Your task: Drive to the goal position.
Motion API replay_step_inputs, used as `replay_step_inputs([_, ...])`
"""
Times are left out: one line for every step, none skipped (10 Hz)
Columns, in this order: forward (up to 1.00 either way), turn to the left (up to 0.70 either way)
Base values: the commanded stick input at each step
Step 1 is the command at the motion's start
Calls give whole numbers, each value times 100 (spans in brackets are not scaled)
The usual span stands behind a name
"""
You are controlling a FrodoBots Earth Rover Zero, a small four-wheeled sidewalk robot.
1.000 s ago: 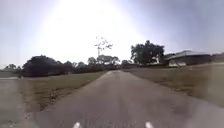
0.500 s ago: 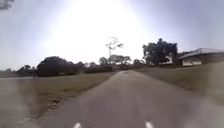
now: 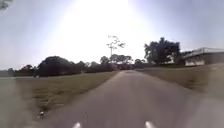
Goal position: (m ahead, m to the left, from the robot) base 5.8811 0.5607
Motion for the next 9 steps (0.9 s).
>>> replay_step_inputs([100, 18])
replay_step_inputs([100, 25])
replay_step_inputs([100, 32])
replay_step_inputs([100, 39])
replay_step_inputs([100, 40])
replay_step_inputs([100, 40])
replay_step_inputs([100, 40])
replay_step_inputs([100, 40])
replay_step_inputs([100, 40])
